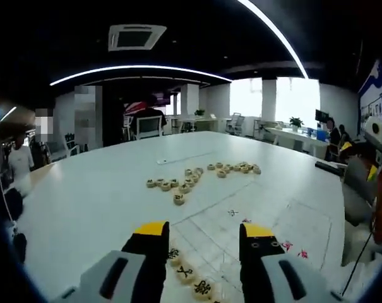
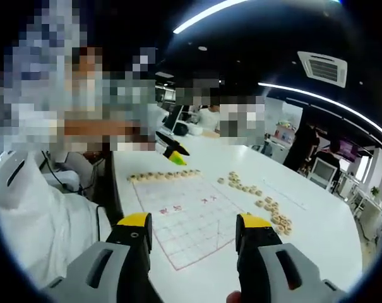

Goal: Pick up the chess pieces one by one and place each piece onto its starting position on the chessboard, setting the pieces on their correct points until all the chess pieces are arranged in the starting layout

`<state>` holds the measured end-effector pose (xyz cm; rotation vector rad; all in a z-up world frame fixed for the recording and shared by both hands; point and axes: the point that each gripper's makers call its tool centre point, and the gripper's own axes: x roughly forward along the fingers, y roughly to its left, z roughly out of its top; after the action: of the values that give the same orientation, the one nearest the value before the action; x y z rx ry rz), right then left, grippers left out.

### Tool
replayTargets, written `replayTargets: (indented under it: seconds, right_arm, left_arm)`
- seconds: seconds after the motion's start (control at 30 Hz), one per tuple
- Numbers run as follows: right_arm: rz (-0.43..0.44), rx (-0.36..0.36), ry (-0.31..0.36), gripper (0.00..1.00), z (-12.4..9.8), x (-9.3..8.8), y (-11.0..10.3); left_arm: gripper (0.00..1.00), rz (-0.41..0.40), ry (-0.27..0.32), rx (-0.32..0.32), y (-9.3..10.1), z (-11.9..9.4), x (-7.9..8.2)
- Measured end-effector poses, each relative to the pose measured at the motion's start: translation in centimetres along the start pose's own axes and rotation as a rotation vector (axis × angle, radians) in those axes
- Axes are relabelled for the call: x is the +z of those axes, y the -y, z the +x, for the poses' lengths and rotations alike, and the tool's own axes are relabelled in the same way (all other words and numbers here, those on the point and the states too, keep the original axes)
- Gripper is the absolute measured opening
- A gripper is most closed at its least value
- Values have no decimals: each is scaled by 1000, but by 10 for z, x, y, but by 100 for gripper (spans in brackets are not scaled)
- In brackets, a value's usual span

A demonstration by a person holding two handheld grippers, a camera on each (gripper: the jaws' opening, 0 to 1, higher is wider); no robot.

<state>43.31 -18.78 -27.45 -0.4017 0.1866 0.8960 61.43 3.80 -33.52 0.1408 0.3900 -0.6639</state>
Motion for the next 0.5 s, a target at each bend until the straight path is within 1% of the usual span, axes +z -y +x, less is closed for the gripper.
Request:
replayTargets:
  seconds: [0.03, 0.17, 0.27, 0.33, 0.4, 0.43, 0.5]
  right_arm:
    - [0, 0, 1, 54, 0, 0, 0]
    - [2, -2, 4, 54, 0, 0, 1]
    - [6, -3, 6, 54, 0, -1, 3]
    - [10, -6, 2, 54, 0, -2, 4]
    - [13, -8, 2, 54, 0, -3, 5]
    - [13, -8, 2, 54, 0, -3, 5]
    - [13, -9, 3, 53, -1, -3, 6]
  left_arm:
    - [46, 4, -4, 4, -2, 6, 1]
    - [45, 34, -19, 65, -21, 43, 6]
    - [44, 53, -41, 75, -29, 66, 3]
    - [41, 48, -55, 78, -35, 79, 2]
    - [33, 30, -75, 85, -41, 89, -2]
    - [32, 27, -87, 97, -45, 95, -4]
    - [33, 9, -101, 91, -47, 106, -8]
